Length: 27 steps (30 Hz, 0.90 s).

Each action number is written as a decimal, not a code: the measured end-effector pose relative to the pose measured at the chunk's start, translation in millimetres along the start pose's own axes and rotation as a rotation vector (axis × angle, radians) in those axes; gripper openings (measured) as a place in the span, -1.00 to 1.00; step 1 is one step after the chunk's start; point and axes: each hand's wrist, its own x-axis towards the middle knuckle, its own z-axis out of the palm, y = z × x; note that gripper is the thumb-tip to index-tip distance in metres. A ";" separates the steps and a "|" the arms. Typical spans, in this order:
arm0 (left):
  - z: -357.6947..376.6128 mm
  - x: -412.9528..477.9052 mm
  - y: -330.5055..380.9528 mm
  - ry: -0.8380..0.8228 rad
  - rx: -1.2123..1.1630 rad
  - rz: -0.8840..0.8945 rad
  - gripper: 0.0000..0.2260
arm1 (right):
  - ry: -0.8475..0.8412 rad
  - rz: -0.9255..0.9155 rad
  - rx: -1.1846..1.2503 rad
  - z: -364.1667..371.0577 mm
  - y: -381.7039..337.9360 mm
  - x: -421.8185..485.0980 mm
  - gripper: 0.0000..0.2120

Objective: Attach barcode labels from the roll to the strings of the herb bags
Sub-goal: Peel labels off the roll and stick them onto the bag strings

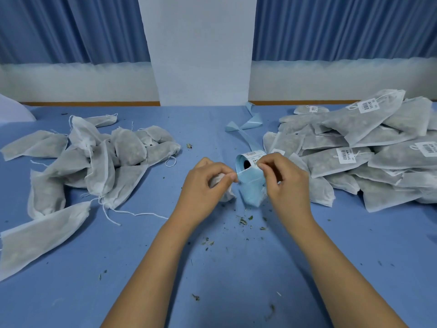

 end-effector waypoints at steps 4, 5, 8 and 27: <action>-2.6 -0.9 3.1 -0.019 0.013 0.069 -0.83 | 0.046 -0.023 -0.020 0.2 1.3 -0.3 -0.91; -3.5 -1.6 2.7 -0.008 -0.015 0.058 -0.83 | 0.047 -0.030 -0.011 0.4 1.9 -0.3 -0.92; -12.6 -1.6 -0.2 0.000 -0.133 -0.020 -0.78 | 0.059 -0.007 0.009 -4.1 7.6 4.4 -0.93; -13.0 0.8 -8.0 -0.125 0.012 0.077 -0.90 | -0.245 -0.275 -0.147 -3.6 -15.8 -2.6 -0.89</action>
